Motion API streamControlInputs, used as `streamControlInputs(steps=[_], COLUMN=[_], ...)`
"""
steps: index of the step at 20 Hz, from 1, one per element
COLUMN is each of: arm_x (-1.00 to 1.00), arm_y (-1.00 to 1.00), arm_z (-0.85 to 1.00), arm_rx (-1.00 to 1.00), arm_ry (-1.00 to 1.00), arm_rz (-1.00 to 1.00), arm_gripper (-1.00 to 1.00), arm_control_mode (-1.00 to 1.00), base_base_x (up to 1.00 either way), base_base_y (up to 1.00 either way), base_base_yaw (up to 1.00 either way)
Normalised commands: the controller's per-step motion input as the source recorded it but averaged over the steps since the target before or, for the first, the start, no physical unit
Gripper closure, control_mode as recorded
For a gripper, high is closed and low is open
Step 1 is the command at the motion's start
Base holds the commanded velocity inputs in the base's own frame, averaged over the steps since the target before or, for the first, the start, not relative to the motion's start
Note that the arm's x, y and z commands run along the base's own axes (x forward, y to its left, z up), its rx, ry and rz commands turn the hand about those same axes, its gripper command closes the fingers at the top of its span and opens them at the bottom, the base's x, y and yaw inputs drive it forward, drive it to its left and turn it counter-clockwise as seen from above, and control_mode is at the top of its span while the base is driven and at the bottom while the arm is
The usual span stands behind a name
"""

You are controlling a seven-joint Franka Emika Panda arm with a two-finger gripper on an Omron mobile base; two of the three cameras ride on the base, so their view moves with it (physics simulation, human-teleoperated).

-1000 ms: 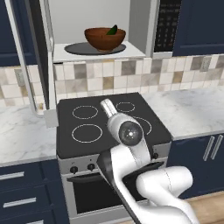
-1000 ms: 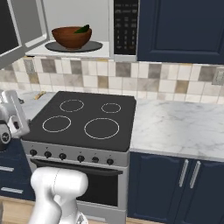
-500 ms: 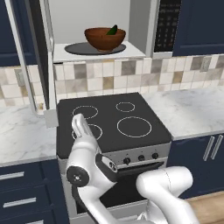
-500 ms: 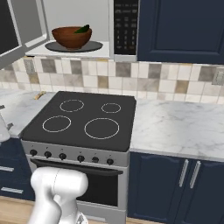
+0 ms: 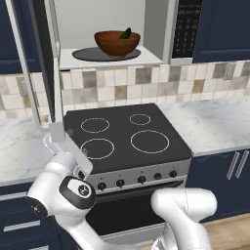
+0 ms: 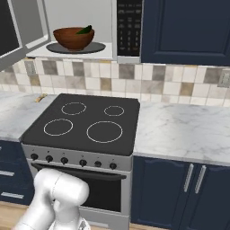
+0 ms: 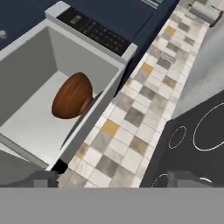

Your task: Pick the cucumber from the sink and place it in the bowl. Then pick the bowl and place it in the microwave. Then close the microwave door and press the start button.

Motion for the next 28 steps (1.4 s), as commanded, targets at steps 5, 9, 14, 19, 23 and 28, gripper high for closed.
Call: streamControlInputs(steps=[5, 9, 14, 19, 23, 28], arm_x=[-0.12, 0.00, 0.00, 0.00, 0.00, 0.24], arm_y=[0.34, 0.06, -0.55, -0.85, -0.94, -0.92], arm_z=[0.53, 0.58, 0.80, 0.79, 0.65, 0.78], arm_rx=[0.00, 0.05, 0.22, 0.25, 0.25, 0.24], arm_ry=[-0.03, 0.00, -0.08, -0.13, -0.10, -0.14], arm_rz=[-0.24, -0.24, -0.25, -0.19, -0.13, -0.05], arm_gripper=[-1.00, -1.00, -1.00, -1.00, -1.00, -1.00], arm_control_mode=[-1.00, -1.00, -1.00, -1.00, -1.00, -1.00], base_base_x=[0.00, 0.00, 0.00, 0.00, 0.00, 0.00], base_base_y=[0.00, 0.00, 0.00, 0.00, 0.00, 0.00], base_base_yaw=[0.00, 0.00, 0.00, 0.00, 0.00, 0.00])
